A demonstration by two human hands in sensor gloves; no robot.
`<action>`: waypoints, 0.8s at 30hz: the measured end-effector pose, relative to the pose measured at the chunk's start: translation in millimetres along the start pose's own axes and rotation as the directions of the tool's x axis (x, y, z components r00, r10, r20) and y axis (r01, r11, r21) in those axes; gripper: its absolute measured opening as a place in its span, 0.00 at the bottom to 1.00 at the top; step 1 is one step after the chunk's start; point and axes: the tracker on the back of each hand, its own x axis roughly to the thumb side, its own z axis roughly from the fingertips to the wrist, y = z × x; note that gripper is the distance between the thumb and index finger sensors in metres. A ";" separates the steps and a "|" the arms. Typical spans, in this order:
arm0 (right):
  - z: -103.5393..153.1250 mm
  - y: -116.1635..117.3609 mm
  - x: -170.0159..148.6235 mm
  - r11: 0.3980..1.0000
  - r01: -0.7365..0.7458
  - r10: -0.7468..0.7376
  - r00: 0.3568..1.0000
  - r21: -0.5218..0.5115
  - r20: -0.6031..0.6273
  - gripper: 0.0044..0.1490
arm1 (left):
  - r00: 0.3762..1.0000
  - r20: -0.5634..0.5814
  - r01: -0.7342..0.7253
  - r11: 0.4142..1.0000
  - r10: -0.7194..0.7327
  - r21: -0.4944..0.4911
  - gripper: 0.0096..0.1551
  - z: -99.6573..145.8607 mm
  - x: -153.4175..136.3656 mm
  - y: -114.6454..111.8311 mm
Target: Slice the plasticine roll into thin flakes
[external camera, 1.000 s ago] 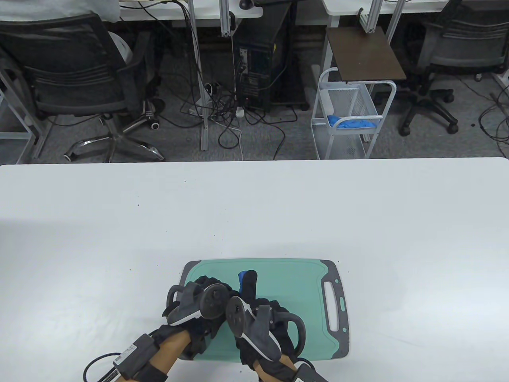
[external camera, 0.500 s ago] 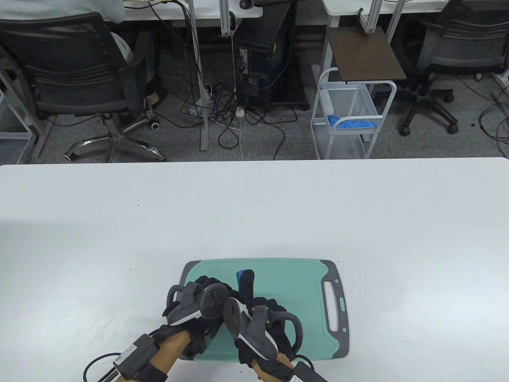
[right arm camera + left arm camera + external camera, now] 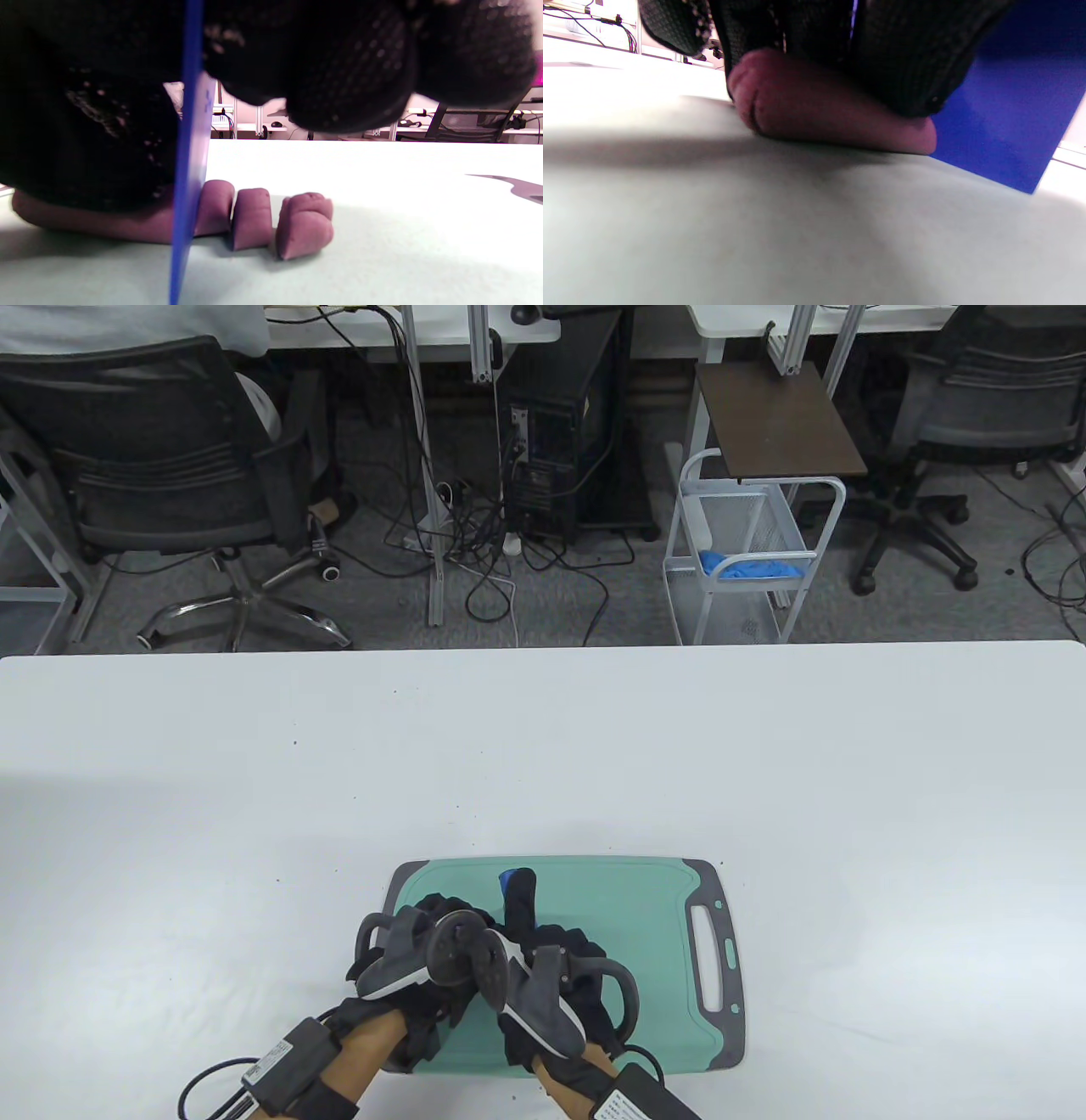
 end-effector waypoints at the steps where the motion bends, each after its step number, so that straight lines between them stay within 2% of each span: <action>1: -0.2 -0.2 -0.7 1.000 0.004 -0.004 1.000 0.005 -0.002 0.54 | 1.000 0.001 0.000 1.000 0.000 -0.001 0.24 -0.1 0.0 0.0; 8: 0.0 -1.1 -2.1 1.000 -0.001 0.001 1.000 0.014 0.004 0.54 | 1.000 0.022 0.021 1.000 -0.020 -0.021 0.25 -0.3 -0.1 0.9; 15: -3.7 -0.8 -10.0 0.994 0.073 -0.077 0.996 0.086 0.046 0.55 | 1.000 0.014 0.017 0.993 -0.015 -0.114 0.28 0.1 -1.8 4.3; 18: -4.3 0.1 -12.7 0.985 0.129 -0.139 0.987 0.119 0.081 0.56 | 1.000 0.013 0.027 0.994 -0.026 -0.109 0.27 0.7 -3.1 4.5; 24: -4.5 4.3 -14.0 0.985 0.143 -0.153 0.984 0.101 0.095 0.56 | 0.999 0.007 0.040 0.997 -0.040 -0.069 0.27 2.1 -2.8 3.6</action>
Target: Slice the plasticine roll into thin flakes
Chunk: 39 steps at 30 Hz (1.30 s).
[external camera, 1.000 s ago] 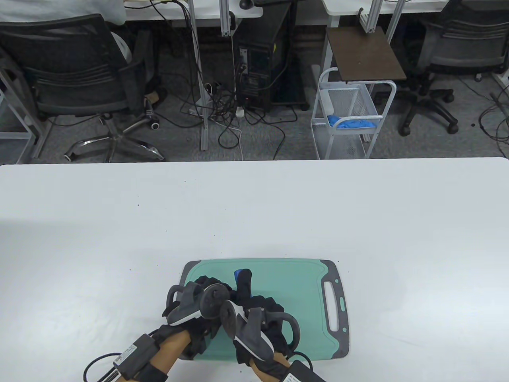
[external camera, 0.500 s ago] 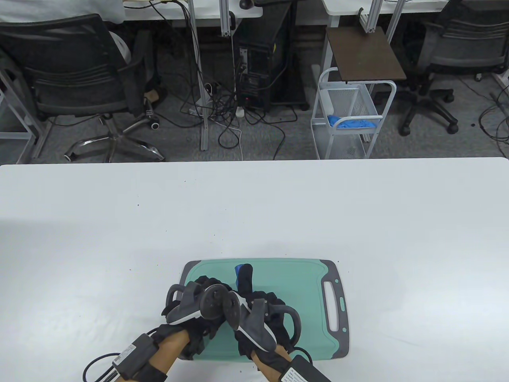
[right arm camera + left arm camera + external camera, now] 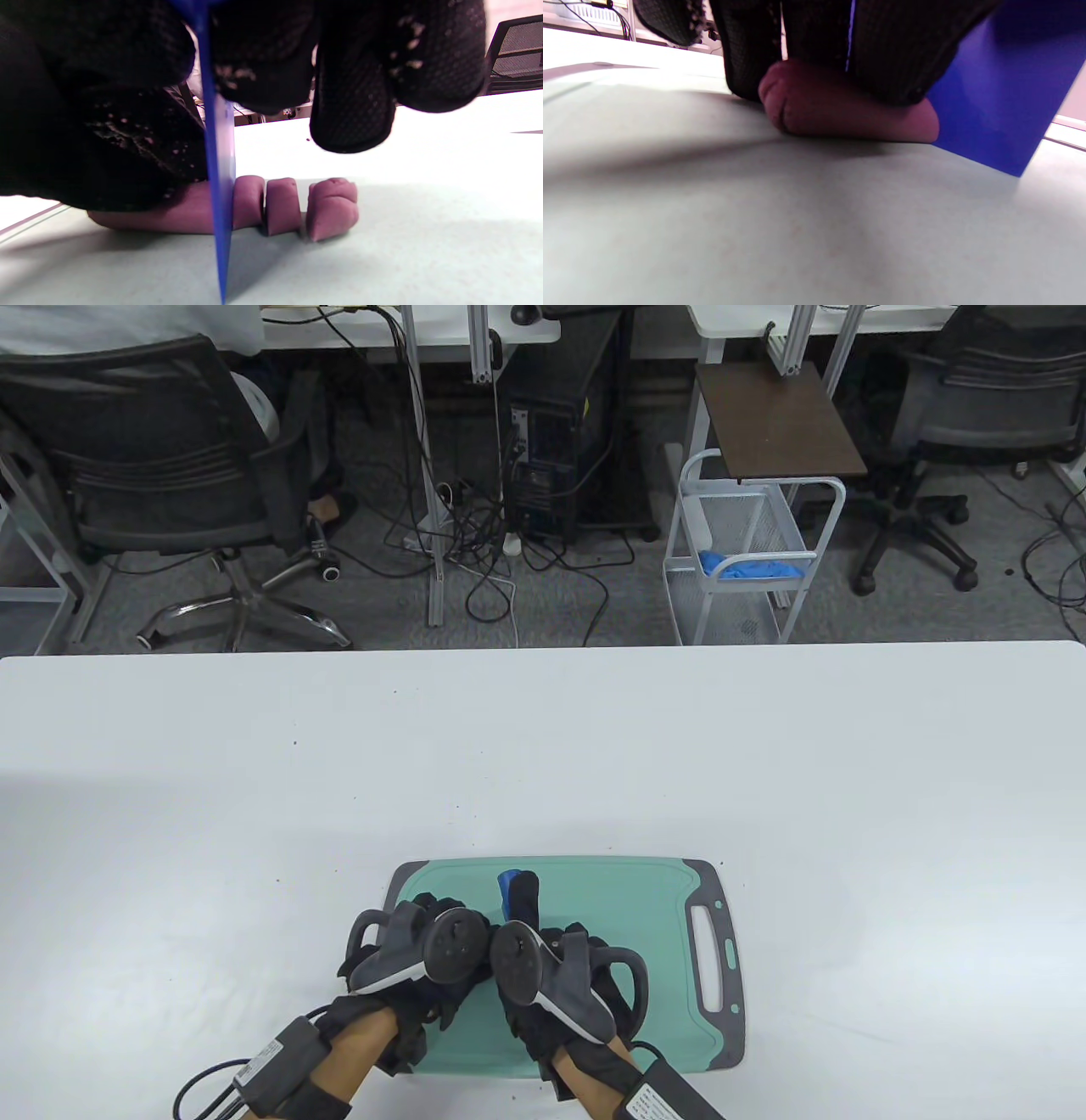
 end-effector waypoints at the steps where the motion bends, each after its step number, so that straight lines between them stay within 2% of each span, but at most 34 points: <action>1: -0.1 0.8 -0.1 1.000 0.000 0.000 1.000 -0.002 0.001 0.55 | 1.000 0.000 0.004 1.000 -0.004 0.002 0.27 0.1 0.1 0.0; 13: 6.2 -3.7 -0.8 0.998 0.005 -0.006 1.000 -0.068 -0.010 0.55 | 1.000 -0.011 0.008 1.000 -0.008 0.016 0.32 1.0 -2.7 0.3; 20: 14.1 -16.1 -1.0 0.995 0.030 -0.032 0.999 -0.100 -0.022 0.55 | 1.000 -0.017 0.000 1.000 0.001 0.021 0.29 1.3 -3.9 0.0; 29: 18.0 -15.5 1.2 0.999 0.040 -0.041 0.999 -0.034 -0.024 0.54 | 0.999 -0.033 0.014 0.998 -0.012 0.059 0.28 1.7 -3.8 1.1; 39: 19.0 -15.0 1.2 0.999 0.045 -0.044 0.999 0.008 -0.032 0.55 | 1.000 -0.031 -0.004 0.998 0.005 0.055 0.27 1.3 -5.3 1.0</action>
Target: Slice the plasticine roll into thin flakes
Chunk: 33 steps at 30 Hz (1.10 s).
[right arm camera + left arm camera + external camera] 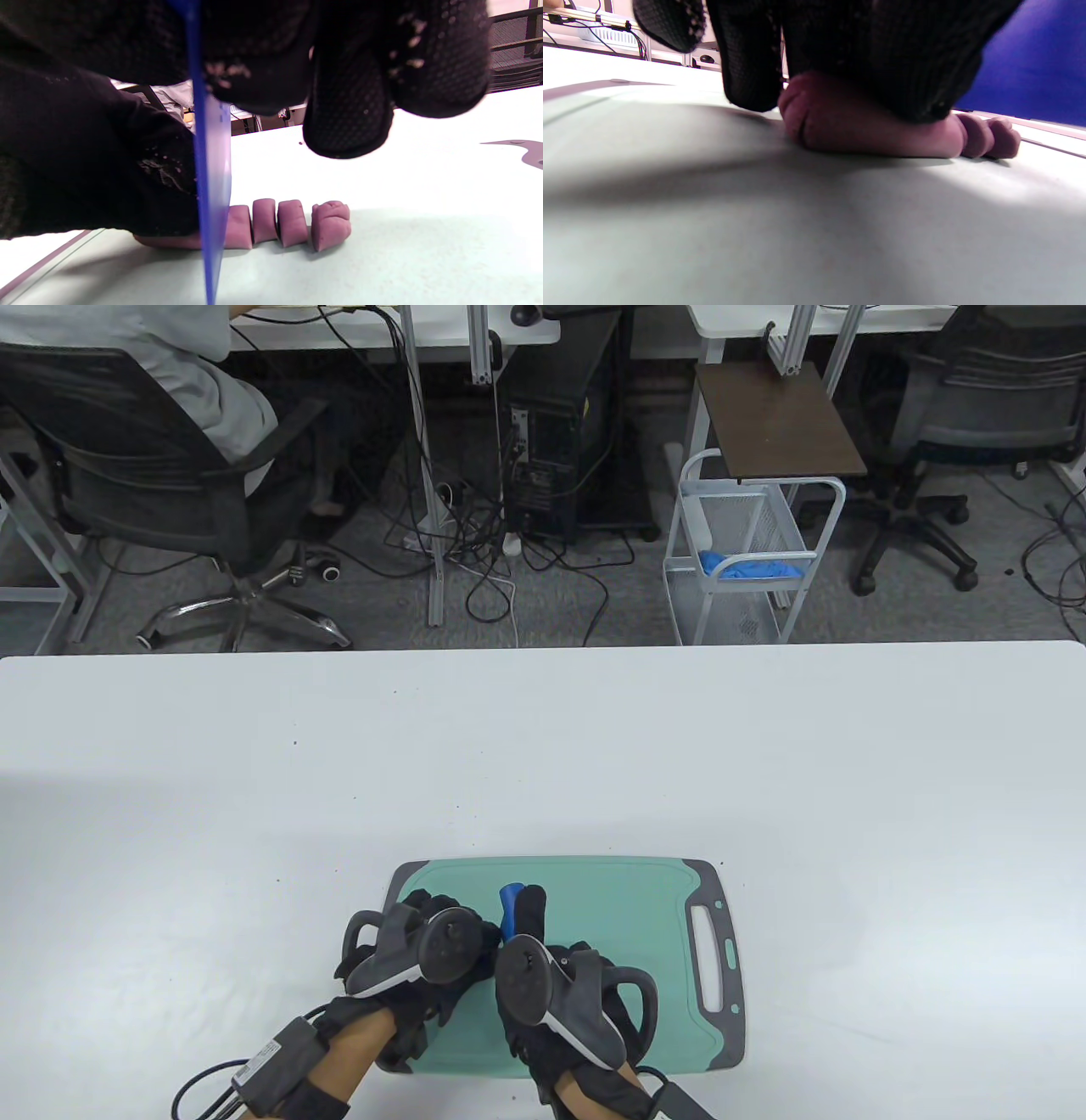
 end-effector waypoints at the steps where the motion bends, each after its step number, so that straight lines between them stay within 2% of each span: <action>1: 0.0 -0.1 -0.1 1.000 0.002 -0.002 1.000 0.003 0.000 0.55 | 1.000 0.000 -0.002 1.000 0.002 0.000 0.26 -0.1 -0.2 0.1; 16: -4.3 8.7 -1.4 1.000 -0.010 0.010 1.000 0.016 0.004 0.55 | 0.999 -0.003 -0.037 0.999 0.037 -0.007 0.24 -1.0 -2.4 0.2; 33: -5.0 21.3 8.7 0.995 -0.094 0.095 0.995 -0.022 0.034 0.55 | 0.999 -0.003 -0.038 0.999 0.038 -0.009 0.24 -1.0 -2.6 0.3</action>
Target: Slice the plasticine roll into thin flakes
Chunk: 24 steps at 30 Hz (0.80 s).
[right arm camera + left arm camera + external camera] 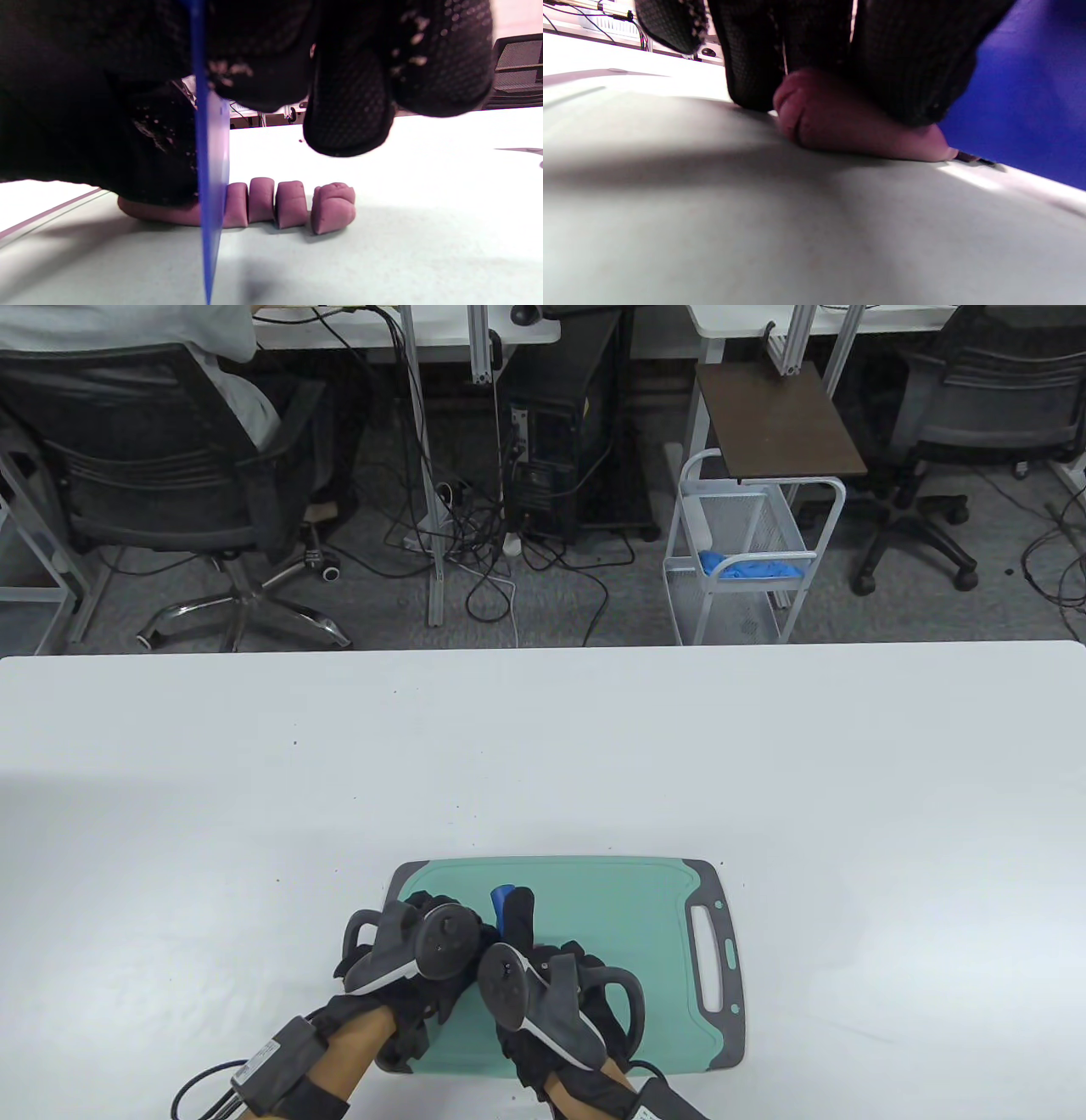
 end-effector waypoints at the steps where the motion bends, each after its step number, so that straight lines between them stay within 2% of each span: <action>1: -0.2 1.1 0.3 1.000 -0.003 0.003 1.000 -0.003 0.002 0.55 | 1.000 0.000 0.000 1.000 0.000 0.000 0.24 0.0 0.0 0.0; 7: -3.1 11.2 1.7 0.999 -0.029 0.029 1.000 -0.032 0.007 0.55 | 1.000 0.000 0.000 1.000 0.000 0.000 0.24 0.0 0.0 0.0; 16: -13.3 13.2 2.0 1.000 -0.013 0.013 1.000 -0.025 -0.020 0.56 | 1.000 0.008 0.008 1.000 -0.008 -0.019 0.25 -0.2 -0.2 1.0; 19: -13.2 13.3 1.4 1.000 -0.013 0.013 1.000 -0.024 -0.021 0.56 | 1.000 0.021 0.011 0.998 -0.010 -0.060 0.26 -0.2 -0.3 3.1; 22: -13.6 13.5 -0.7 1.000 -0.002 0.002 1.000 -0.018 -0.028 0.56 | 1.000 -0.015 0.023 0.984 -0.026 -0.176 0.28 0.5 -1.2 6.8; 24: -13.5 13.7 -1.3 1.000 -0.001 0.001 1.000 -0.016 -0.030 0.56 | 0.999 -0.012 0.039 0.987 -0.041 -0.156 0.28 1.6 -1.3 6.3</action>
